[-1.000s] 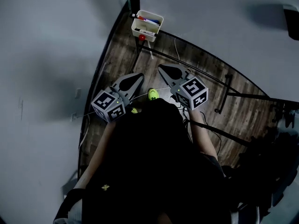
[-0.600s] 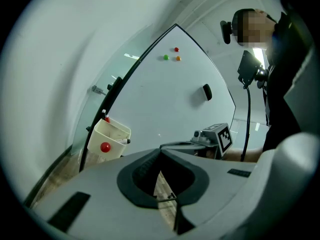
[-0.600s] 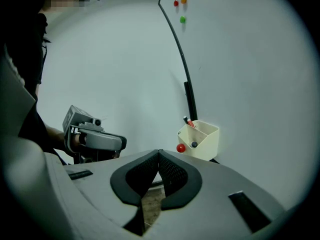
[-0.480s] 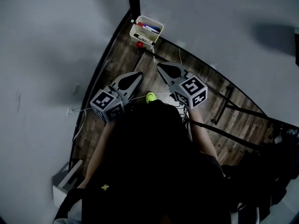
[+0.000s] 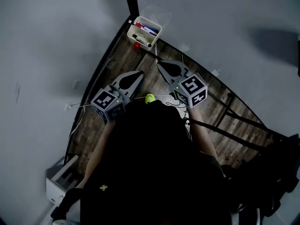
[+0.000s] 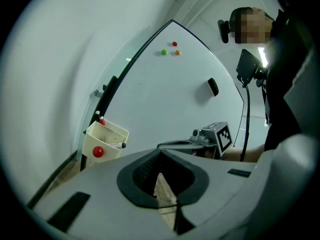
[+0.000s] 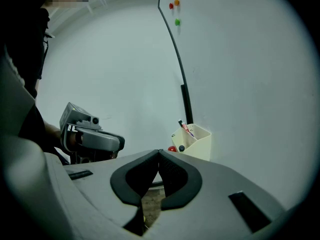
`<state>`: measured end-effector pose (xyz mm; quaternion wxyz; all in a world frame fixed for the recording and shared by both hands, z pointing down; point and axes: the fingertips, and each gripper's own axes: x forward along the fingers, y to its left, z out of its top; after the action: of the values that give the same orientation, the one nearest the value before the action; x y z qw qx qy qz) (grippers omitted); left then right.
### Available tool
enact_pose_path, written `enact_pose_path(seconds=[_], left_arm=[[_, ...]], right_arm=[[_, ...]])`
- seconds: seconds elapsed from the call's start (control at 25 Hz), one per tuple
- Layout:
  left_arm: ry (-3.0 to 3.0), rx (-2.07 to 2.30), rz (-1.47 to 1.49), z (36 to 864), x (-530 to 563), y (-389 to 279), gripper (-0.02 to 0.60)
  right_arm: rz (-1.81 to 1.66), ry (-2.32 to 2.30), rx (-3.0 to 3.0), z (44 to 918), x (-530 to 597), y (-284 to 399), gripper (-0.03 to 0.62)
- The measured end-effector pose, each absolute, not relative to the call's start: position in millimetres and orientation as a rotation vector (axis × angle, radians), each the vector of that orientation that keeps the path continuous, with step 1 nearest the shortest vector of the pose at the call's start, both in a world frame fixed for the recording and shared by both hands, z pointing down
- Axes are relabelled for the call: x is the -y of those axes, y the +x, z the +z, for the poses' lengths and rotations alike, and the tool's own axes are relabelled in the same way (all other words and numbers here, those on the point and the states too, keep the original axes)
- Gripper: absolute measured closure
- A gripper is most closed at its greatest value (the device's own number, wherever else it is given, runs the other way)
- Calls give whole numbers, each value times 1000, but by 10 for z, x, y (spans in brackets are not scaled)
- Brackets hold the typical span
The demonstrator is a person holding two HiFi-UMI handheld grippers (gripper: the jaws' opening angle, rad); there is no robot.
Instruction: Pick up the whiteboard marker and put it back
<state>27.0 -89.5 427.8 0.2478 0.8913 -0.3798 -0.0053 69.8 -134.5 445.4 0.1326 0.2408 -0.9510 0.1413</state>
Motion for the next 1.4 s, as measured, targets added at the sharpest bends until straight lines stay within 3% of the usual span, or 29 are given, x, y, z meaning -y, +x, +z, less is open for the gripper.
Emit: enact_pose_path(seconds=[0.32,1.4], left_arm=[[2423,1020,9,4385,985,297,561],[2478,838,-10,4344,1590,-30,561]], right_arm=[[349,673,2753,4538,1411,670,591],[-111,551,2480,4640,1781,191,399]])
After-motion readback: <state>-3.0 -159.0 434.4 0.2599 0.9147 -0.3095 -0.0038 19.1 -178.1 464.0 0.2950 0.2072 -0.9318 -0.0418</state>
